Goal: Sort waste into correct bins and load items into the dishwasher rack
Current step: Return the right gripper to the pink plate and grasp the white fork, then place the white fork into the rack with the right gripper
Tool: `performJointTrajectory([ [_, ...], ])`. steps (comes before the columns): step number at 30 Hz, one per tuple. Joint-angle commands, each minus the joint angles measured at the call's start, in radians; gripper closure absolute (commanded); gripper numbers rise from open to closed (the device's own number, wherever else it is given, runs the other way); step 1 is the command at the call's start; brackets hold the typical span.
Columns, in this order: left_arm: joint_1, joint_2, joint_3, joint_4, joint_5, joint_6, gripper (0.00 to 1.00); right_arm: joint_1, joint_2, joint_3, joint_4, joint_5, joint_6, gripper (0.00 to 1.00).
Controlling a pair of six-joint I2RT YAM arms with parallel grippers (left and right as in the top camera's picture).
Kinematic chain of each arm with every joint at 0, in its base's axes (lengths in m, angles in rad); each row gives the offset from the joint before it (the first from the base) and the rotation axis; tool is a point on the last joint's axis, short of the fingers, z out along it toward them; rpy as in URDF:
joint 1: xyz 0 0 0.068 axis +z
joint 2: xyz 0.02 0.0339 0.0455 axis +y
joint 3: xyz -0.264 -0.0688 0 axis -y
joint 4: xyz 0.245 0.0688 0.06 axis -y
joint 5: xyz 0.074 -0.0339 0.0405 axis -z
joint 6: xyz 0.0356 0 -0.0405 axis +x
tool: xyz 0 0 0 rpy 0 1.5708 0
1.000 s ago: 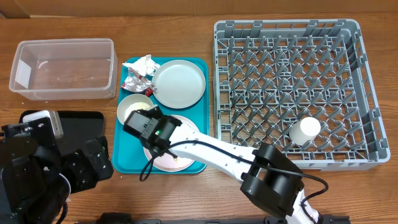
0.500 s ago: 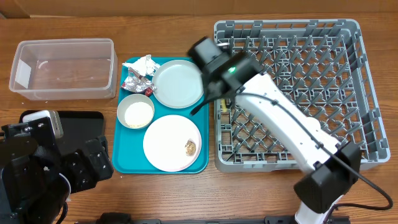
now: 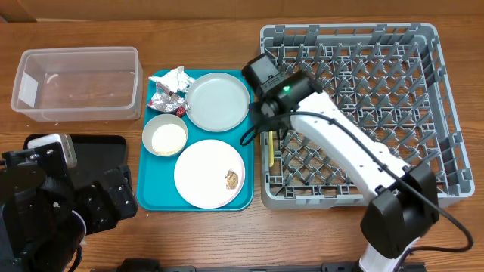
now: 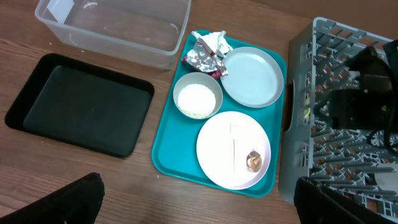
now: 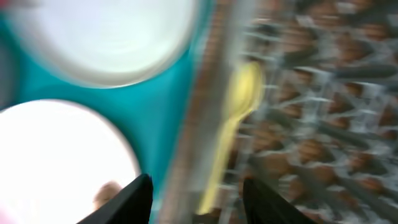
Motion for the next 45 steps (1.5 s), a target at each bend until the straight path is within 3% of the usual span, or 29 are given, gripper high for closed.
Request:
performJointTrajectory([
  [1,0.005,-0.003,-0.002,0.003,-0.013,-0.010,0.00,0.092,-0.049,0.036,0.027,-0.147,0.020,0.51],
  [10,0.005,-0.003,-0.002,0.003,-0.013,-0.010,0.00,0.260,0.026,-0.061,0.146,-0.058,0.174,0.49],
  [13,0.005,-0.003,-0.002,0.003,-0.013,-0.010,0.00,0.277,0.062,-0.088,0.194,-0.068,0.182,0.44],
  [27,0.005,-0.003,-0.002,0.003,-0.013,-0.010,0.00,0.325,0.238,-0.095,0.266,-0.069,0.190,0.43],
  [29,0.005,-0.003,-0.002,0.003,-0.013,-0.010,0.00,0.334,0.251,-0.095,0.266,-0.069,0.190,0.51],
  [32,0.005,-0.003,-0.002,0.003,-0.013,-0.010,0.00,0.344,0.280,-0.095,0.270,-0.071,0.203,0.53],
  [40,0.005,-0.003,-0.002,0.003,-0.013,-0.010,0.00,0.343,0.291,-0.083,0.277,-0.058,0.208,0.84],
  [45,0.005,-0.003,-0.002,0.003,-0.013,-0.010,0.00,0.343,0.266,0.020,0.148,0.076,0.207,0.88],
])
